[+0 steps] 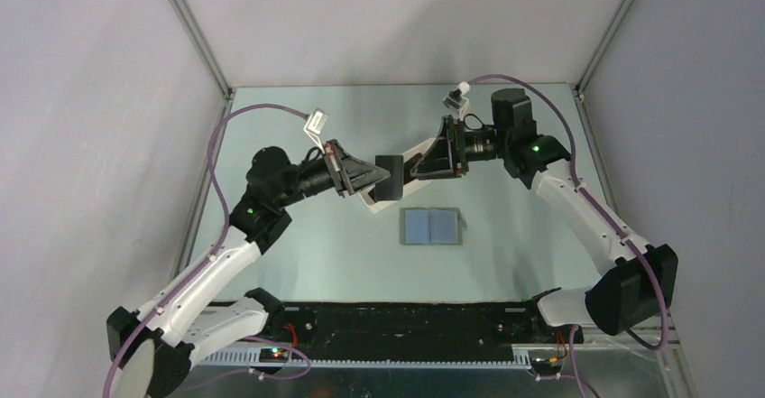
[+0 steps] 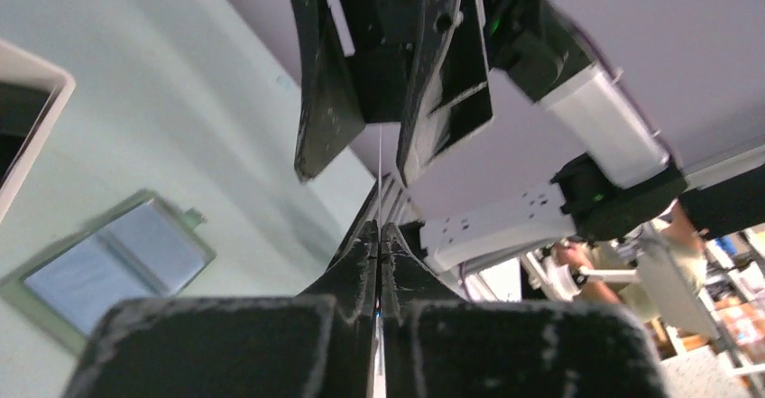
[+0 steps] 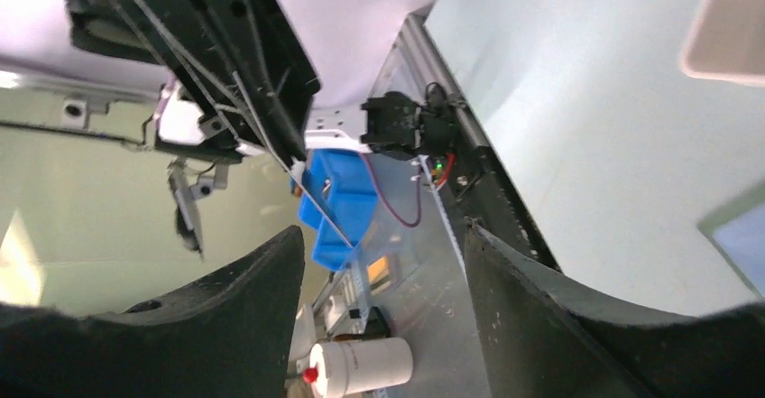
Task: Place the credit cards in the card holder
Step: Pick up the credit card from the storage box.
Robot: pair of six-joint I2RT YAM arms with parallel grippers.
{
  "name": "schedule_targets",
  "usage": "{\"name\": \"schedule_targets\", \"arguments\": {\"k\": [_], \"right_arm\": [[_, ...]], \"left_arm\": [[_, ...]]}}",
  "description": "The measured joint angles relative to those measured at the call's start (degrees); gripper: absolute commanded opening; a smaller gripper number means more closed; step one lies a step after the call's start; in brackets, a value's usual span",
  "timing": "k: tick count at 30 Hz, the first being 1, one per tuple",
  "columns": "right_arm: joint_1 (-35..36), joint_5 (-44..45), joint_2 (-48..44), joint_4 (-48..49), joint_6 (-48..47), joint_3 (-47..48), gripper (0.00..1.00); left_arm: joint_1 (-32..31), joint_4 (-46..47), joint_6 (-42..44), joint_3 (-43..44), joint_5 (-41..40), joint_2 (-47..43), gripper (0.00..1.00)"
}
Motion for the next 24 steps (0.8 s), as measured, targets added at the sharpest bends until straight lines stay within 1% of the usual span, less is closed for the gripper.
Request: {"name": "schedule_targets", "arguments": {"k": [3,4,9,10,11,13,14,15,16,17,19,21,24], "right_arm": [[2.3,-1.9,0.3,7.0,4.9,-0.7,0.58],[3.1,-2.5,0.5,9.2,6.3,-0.9,0.53],[6.4,-5.2,3.1,21.9,14.9,-0.9,0.4],[6.8,-5.4,3.7,24.1,16.3,-1.0,0.32],[6.9,-5.7,4.1,26.0,17.7,-1.0,0.27],[7.0,-6.6,4.7,29.3,20.0,-1.0,0.05],[7.1,-7.1,4.9,30.6,20.9,-1.1,0.01],[7.1,-7.5,5.0,31.2,21.2,-1.1,0.0],[7.1,-7.9,5.0,31.6,21.8,-1.2,0.0],[7.1,-8.1,5.1,31.8,21.7,-1.2,0.0],[7.1,-9.2,4.9,31.3,21.4,-1.1,0.0],[6.5,-8.7,4.3,28.1,18.6,-1.1,0.0],[4.9,-6.1,4.1,18.4,11.8,-1.1,0.0]], "left_arm": [[0.0,4.8,-3.7,-1.0,-1.5,0.2,0.0],[0.0,6.3,-4.8,-1.3,-1.7,0.4,0.0],[0.0,10.7,-8.0,-2.1,-1.7,0.9,0.0],[0.0,11.3,-8.2,-2.3,-1.7,0.9,0.0],[0.0,11.6,-8.5,-2.4,-1.7,0.9,0.0],[0.0,12.4,-8.9,-2.7,-2.0,0.8,0.02],[0.0,12.7,-9.0,-3.0,-2.3,0.8,0.09],[0.0,13.1,-9.4,-3.4,-2.4,0.8,0.31],[0.1,13.3,-9.7,-3.6,-2.6,0.8,0.44],[0.1,13.6,-9.6,-3.7,-2.8,0.8,0.62],[0.4,12.9,-9.6,-4.8,-3.6,0.9,0.75],[0.7,12.6,-10.1,-6.4,-4.5,1.1,0.78],[0.6,12.1,-11.0,-8.8,-6.0,1.6,0.76]]}}
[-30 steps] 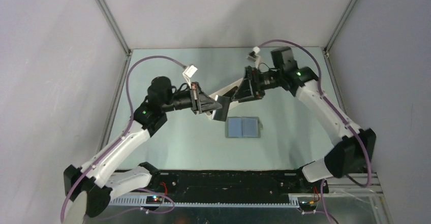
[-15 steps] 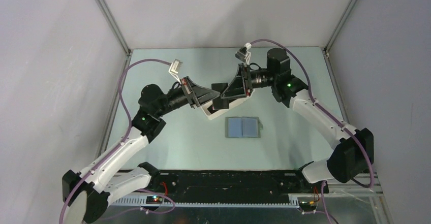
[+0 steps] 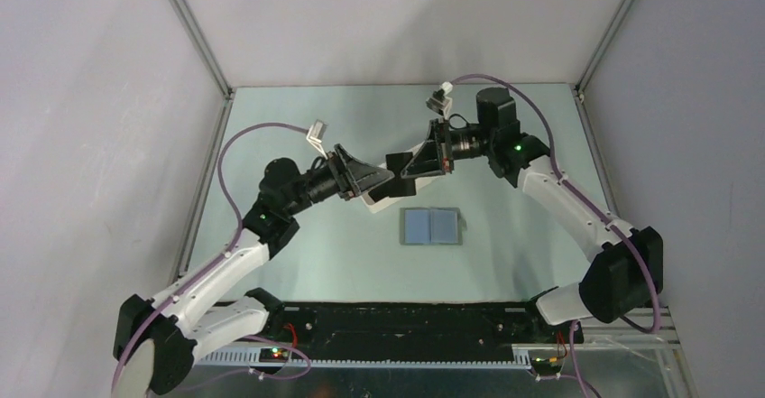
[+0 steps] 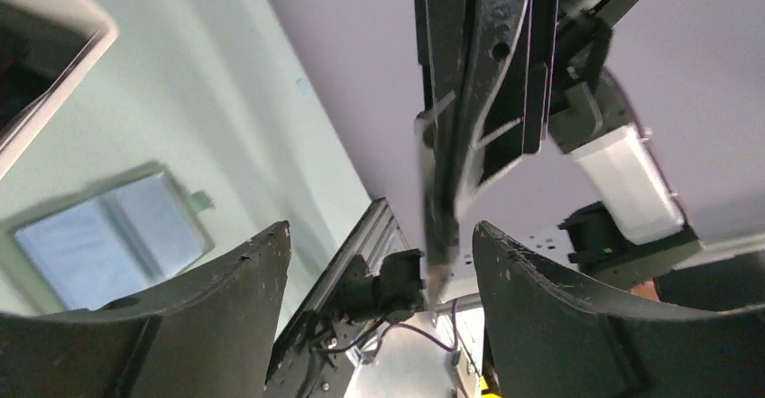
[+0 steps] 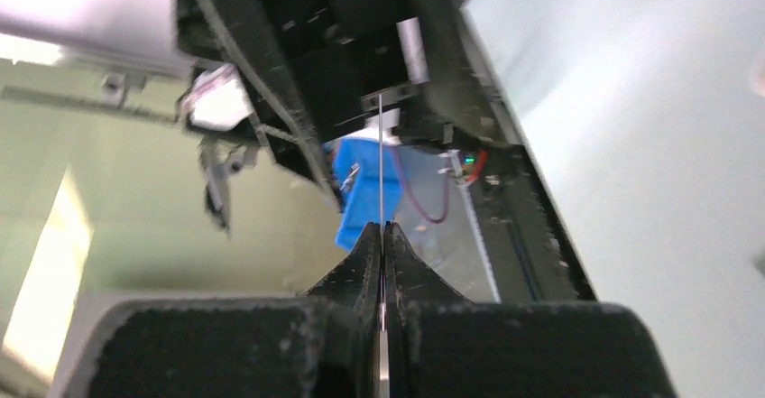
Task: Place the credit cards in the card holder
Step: Pick up the credit card from the storage box, then insert the credit card into the card holder.
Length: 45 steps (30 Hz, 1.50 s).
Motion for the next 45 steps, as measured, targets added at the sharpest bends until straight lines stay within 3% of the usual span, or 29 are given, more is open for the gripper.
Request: {"name": "schedule_targets", "arguments": {"k": [6,11,17,27,31,38,45], "right_arm": [[-7.9,8.6,1.7,-18.7,-14.2,-2.8,0.0],[-10.3,12.6,6.0,-24.5,-19.1,-9.0,0.0],[-10.3,17.7,13.9,-28.3,-23.6,-11.9,0.0],[-12.3,24.4,15.6,-21.1,-22.8,-15.8,0.0],[-13.4,24.5,15.6,-17.0,-20.9,-17.2,0.0],[-15.3,22.5,17.3,-12.3,-19.2,-17.2,0.0],[-15.6,23.1,17.6,-9.7,-19.5,-17.4,0.0]], "left_arm": [[-1.6,-10.8,1.6,-1.2,-7.0,3.1,0.66],[-4.2,-21.0,4.4,0.2,-12.7,11.3,0.57],[-8.4,-25.7,7.1,2.7,-15.2,25.9,0.5],[-11.4,-26.9,10.4,10.1,-17.2,38.7,0.42],[-11.4,-26.6,11.1,11.7,-17.3,42.2,0.35],[-11.7,-25.2,11.3,13.2,-16.5,45.2,0.2],[-12.0,-24.3,11.4,14.4,-15.5,46.8,0.18]]}}
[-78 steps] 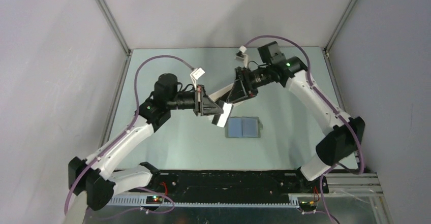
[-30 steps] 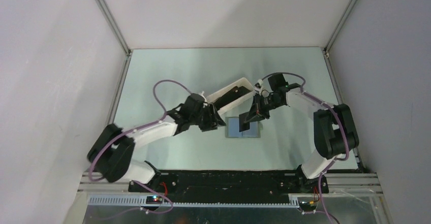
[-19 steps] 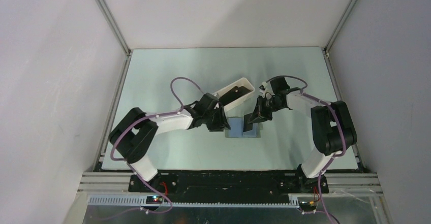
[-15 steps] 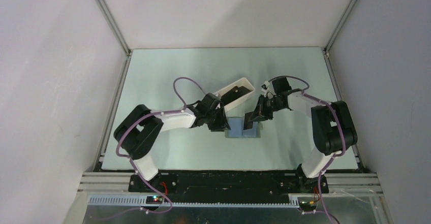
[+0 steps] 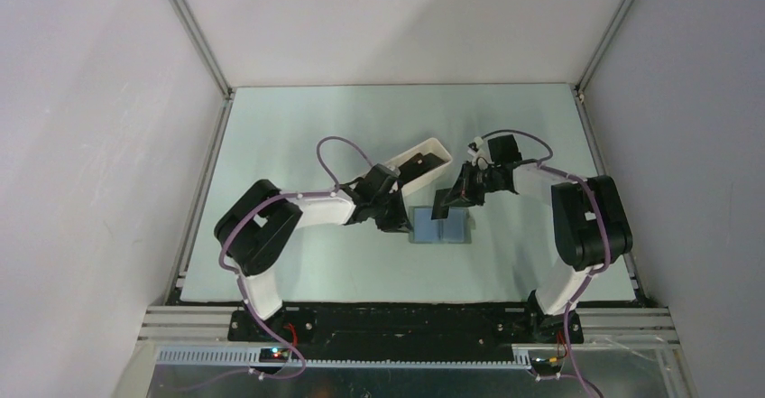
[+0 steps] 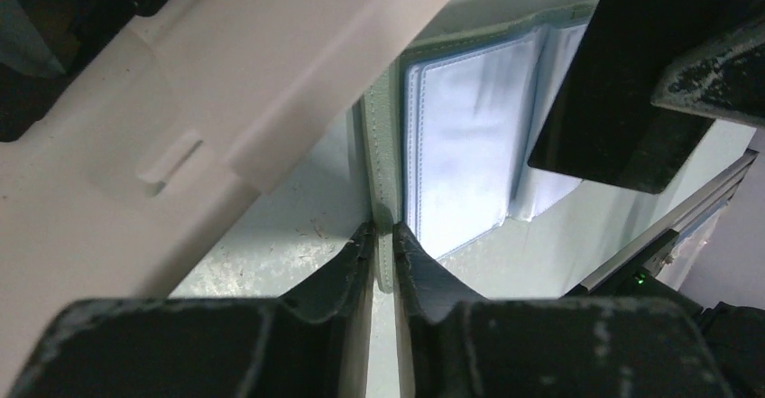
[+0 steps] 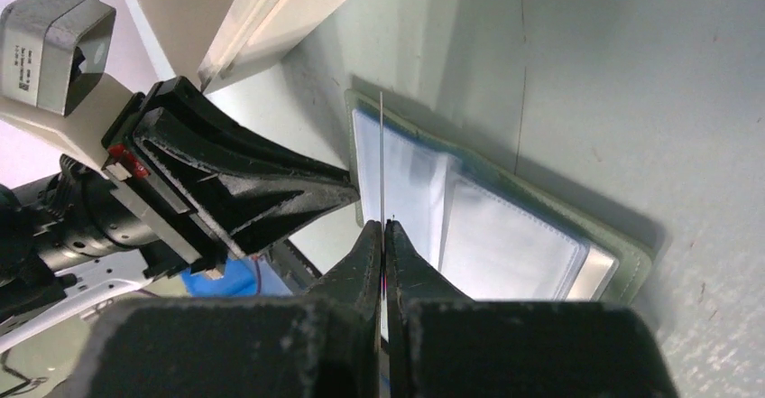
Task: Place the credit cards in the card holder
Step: Insert the credit card into the card holder.
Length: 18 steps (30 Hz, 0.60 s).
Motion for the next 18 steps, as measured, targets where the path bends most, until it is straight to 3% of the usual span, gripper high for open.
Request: {"name": "schedule_targets", "arguments": {"k": [13,18], "right_arm": [[-0.4,6.0,-1.6,10.7,1.9,-8.5,0.0],[-1.5,6.4,-4.0,11.3,2.4,-10.1,0.0]], "left_arm": [[-0.5,1.8,-0.5,1.3,1.3,2.2,0.16],[-0.7,2.9,-0.9,1.6,1.7,2.9,0.09]]}}
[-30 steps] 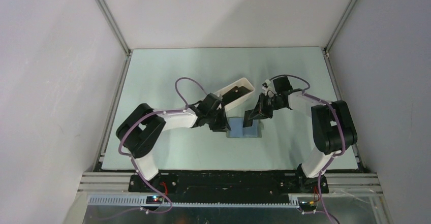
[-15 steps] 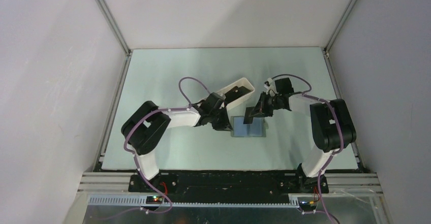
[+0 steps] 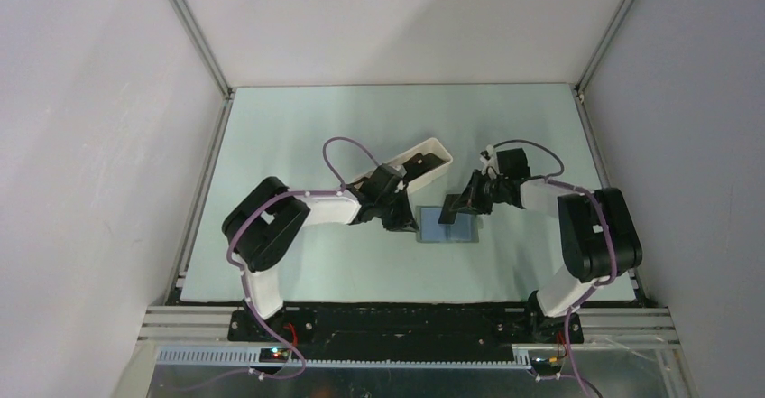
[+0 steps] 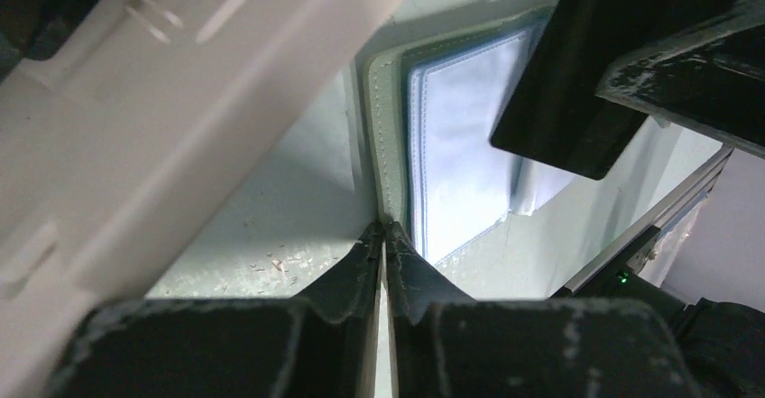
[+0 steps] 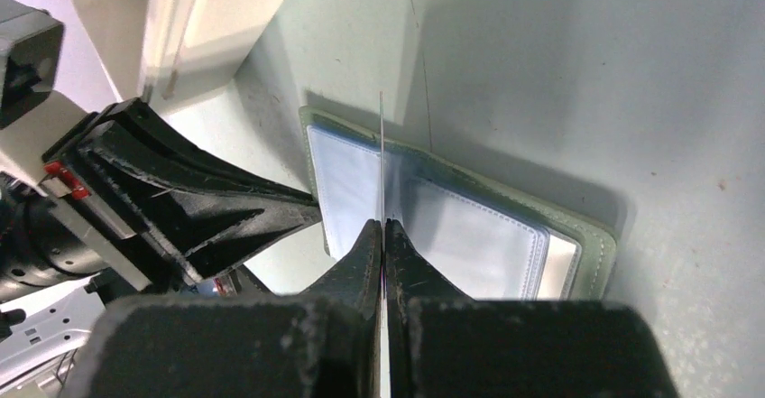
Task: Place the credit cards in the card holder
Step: Insert the credit card into the card holder.
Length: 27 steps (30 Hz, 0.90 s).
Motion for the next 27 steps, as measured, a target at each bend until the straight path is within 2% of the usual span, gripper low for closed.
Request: {"name": "schedule_targets", "arguments": {"k": [3,9,17,27], "right_arm": [[-1.0,0.3,-2.4,-1.1,-0.5,-0.2,0.0],[-3.7,1.8,-4.7,-4.9,-4.1,-0.2,0.0],[-3.3,-4.5,1.9,-3.8,-4.3,-0.2,0.0],[-1.9,-9.5,4.9,0.3,-2.8,-0.2,0.0]], "left_arm": [[0.0,0.0,-0.3,0.0,-0.1,0.1,0.02],[0.0,0.3,-1.1,0.7,0.2,0.8,0.0],[0.0,0.3,-1.4,1.1,0.4,1.2,0.0],[0.0,0.3,-1.3,1.6,0.6,1.7,0.0]]}}
